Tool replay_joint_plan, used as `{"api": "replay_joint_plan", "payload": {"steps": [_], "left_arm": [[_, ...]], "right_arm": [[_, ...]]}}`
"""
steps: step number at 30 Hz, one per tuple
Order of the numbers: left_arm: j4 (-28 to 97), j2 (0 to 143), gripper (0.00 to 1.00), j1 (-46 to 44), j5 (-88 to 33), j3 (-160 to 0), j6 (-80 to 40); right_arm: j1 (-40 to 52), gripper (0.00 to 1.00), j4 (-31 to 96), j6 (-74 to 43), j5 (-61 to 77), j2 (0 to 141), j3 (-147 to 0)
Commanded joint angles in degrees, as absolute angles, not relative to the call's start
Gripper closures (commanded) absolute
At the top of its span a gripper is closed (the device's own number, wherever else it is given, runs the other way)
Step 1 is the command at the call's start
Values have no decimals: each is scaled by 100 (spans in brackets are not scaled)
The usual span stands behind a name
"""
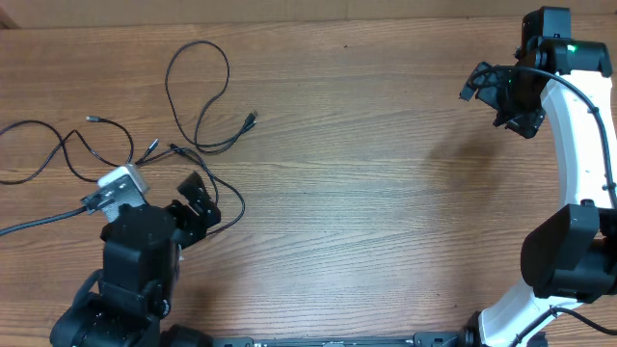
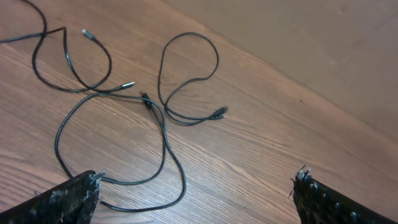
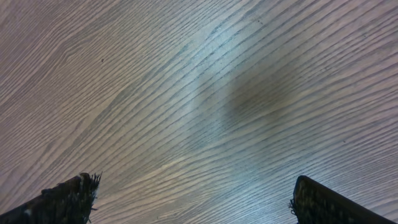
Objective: Untangle cables
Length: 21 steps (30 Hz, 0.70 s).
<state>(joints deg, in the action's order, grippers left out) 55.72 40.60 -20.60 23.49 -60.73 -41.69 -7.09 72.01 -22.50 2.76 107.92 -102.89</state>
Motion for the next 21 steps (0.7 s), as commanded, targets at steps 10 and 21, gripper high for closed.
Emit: {"api": "replay_joint_plan", "payload": {"steps": [10, 21], "left_arm": [[3782, 1848, 0, -364, 425, -3839, -2674], [2206, 292, 0, -292, 336, -1778, -2224]], "right_arm": [[-714, 0, 7185, -2272, 285, 10759, -10313], [-716, 0, 7185, -2272, 283, 10759, -10313]]}}
